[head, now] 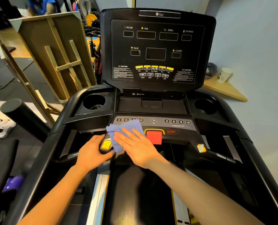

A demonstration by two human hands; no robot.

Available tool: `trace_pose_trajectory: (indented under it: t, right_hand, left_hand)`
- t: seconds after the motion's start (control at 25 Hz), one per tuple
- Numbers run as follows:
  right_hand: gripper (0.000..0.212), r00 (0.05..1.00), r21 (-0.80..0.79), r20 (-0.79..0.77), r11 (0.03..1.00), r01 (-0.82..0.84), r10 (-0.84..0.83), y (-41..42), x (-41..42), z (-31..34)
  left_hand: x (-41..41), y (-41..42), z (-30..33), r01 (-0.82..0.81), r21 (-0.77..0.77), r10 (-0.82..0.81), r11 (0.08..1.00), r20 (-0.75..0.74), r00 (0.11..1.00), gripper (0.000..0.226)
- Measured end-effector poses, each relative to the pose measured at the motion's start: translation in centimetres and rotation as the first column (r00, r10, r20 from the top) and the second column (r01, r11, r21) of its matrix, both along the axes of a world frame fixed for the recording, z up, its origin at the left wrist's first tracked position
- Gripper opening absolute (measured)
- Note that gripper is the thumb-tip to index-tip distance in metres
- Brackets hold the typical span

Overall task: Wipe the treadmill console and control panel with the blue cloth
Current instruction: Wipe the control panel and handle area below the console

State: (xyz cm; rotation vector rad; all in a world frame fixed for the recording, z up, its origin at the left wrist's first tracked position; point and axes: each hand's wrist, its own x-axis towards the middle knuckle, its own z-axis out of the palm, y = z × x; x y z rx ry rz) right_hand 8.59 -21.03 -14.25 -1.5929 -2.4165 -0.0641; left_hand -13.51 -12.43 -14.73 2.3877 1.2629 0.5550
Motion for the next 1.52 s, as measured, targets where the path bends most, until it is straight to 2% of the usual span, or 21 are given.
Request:
trace_pose_trajectory:
  t: [0.36, 0.72, 0.96, 1.16, 1.28, 1.4, 1.52]
  right_hand:
    - [0.064, 0.989, 0.067, 0.091, 0.992, 0.111, -0.117, -3.4, 5.9, 0.5]
    - [0.064, 0.955, 0.042, 0.189, 0.974, 0.223, -0.227, -6.3, 10.6, 0.0]
    - [0.058, 0.933, 0.039, 0.19, 0.952, 0.305, -0.306, -9.8, 15.4, -0.8]
    - [0.067, 0.897, 0.037, 0.198, 0.917, 0.397, -0.396, -12.9, 17.7, -1.4]
    - [0.066, 0.88, 0.039, 0.189, 0.898, 0.437, -0.436, -14.3, 18.0, -1.5]
    - [0.057, 0.875, 0.108, 0.178, 0.893, 0.437, -0.45, -15.6, 18.0, -2.2]
    - [0.067, 0.848, 0.161, 0.183, 0.867, 0.472, -0.496, -16.8, 17.5, -2.6]
  left_hand:
    - [0.0, 0.1, -0.4, -0.045, 0.006, 0.045, 0.999, -0.035, 0.998, 0.073]
    - [-0.1, 0.3, -0.7, -0.046, -0.007, 0.046, 0.999, -0.044, 0.998, 0.073]
    - [0.0, 0.2, -0.5, -0.055, -0.017, 0.055, 0.998, -0.043, 0.998, 0.067]
    - [0.0, 0.2, -0.7, -0.059, -0.006, 0.059, 0.998, -0.053, 0.997, 0.066]
    - [0.0, 0.2, -0.8, -0.058, -0.001, 0.058, 0.998, -0.056, 0.997, 0.067]
    - [0.1, 0.2, -0.7, -0.063, 0.003, 0.063, 0.998, -0.052, 0.997, 0.067]
    - [0.1, 0.2, -0.7, -0.055, 0.001, 0.055, 0.998, -0.043, 0.998, 0.067]
